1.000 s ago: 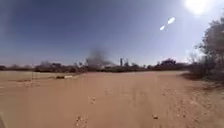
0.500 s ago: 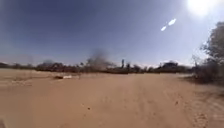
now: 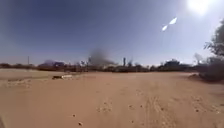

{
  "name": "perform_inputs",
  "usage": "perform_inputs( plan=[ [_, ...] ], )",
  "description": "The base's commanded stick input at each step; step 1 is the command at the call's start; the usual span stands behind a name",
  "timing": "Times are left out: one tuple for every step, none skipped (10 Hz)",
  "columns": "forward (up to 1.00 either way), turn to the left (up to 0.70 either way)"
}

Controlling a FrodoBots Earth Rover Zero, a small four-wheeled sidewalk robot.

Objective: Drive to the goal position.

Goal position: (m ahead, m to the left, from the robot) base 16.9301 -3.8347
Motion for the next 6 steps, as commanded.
perform_inputs(
  plan=[
    [1.00,-0.24],
    [1.00,-0.27],
    [1.00,-0.27],
    [1.00,-0.27],
    [1.00,-0.27],
    [1.00,-0.21]
  ],
)
